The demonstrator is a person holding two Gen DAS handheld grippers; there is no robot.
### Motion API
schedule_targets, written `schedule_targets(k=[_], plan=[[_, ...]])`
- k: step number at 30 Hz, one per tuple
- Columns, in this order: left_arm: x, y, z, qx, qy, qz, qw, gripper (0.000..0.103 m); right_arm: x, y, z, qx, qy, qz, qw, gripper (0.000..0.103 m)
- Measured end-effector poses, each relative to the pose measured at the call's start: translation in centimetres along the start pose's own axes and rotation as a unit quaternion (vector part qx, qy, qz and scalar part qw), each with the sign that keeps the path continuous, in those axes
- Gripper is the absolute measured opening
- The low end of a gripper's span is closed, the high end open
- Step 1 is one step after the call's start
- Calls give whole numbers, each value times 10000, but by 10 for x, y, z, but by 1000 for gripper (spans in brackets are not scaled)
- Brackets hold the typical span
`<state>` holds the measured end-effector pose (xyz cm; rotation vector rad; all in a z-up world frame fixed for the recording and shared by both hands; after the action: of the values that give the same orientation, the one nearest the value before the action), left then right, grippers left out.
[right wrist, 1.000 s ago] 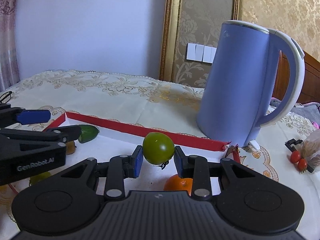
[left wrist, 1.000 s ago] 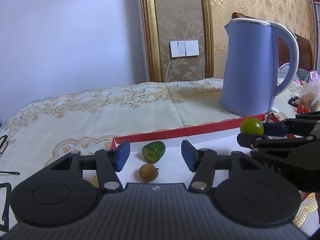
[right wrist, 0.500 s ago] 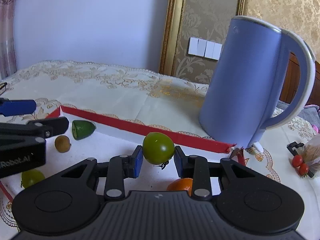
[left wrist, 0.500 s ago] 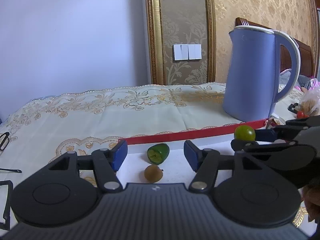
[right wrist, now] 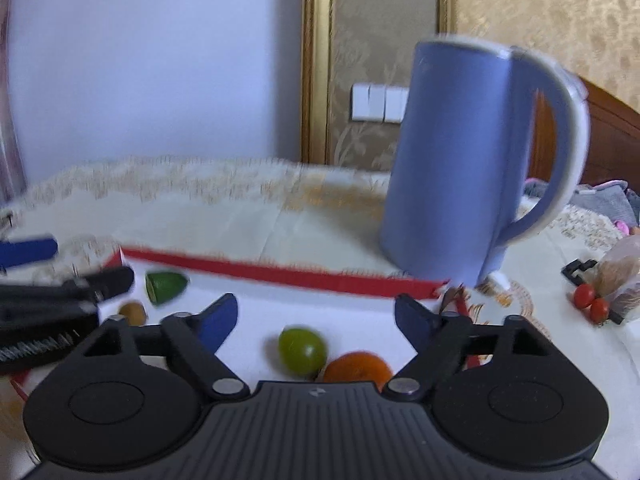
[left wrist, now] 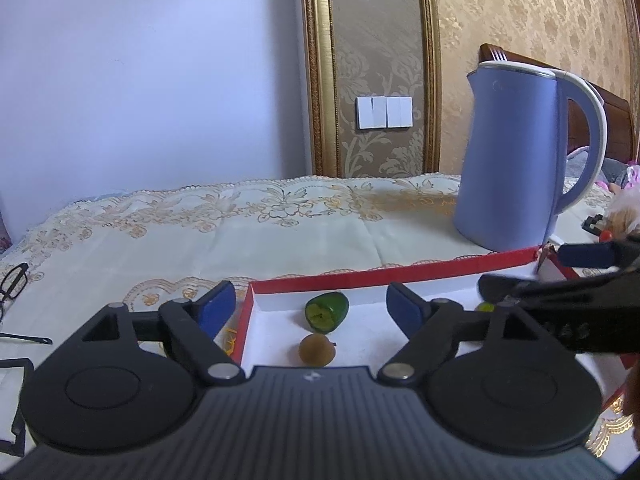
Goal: Organize fruits
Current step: 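Withdraw both tools from the tray toward the remaining fruits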
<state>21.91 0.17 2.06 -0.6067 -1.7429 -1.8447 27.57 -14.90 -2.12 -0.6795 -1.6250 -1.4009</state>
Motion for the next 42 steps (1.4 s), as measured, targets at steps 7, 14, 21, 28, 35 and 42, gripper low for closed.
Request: schedule_targets(k=[7, 14, 21, 28, 35, 42], plan=[[23, -2, 13, 441, -288, -84, 9986, 90, 22, -19, -24, -645, 130, 423, 9969, 87], [85, -52, 6, 10, -380, -180, 9991, 103, 100, -80, -49, -1064, 333, -943, 9893, 103], [109, -115, -43, -876, -79, -157, 9960, 103, 120, -130, -55, -1323, 357, -1020, 9853, 103], [102, -134, -60, -1163, -146, 50, 9931, 103, 125, -145, -53, -1175, -451, -915, 9878, 103], [86, -135, -62, -1031, -216, 343, 9938, 88, 124, -150, -60, -1572, -106, -839, 9839, 103], [73, -135, -65, -921, -610, 757, 9910, 53, 128, -157, -65, -1634, -42, -930, 9822, 103]])
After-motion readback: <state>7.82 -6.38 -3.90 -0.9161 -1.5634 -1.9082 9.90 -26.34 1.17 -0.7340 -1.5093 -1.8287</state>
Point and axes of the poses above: each gripper's, at about its wrist camera, not at the fingertips, and x roughly against the way its jaws point, z to its left, y to its top, the point moved 4 cm from there along -x, roughly the way its jaws point, and after that the axes turned 15 degrees about z, right-handed, at the moved point
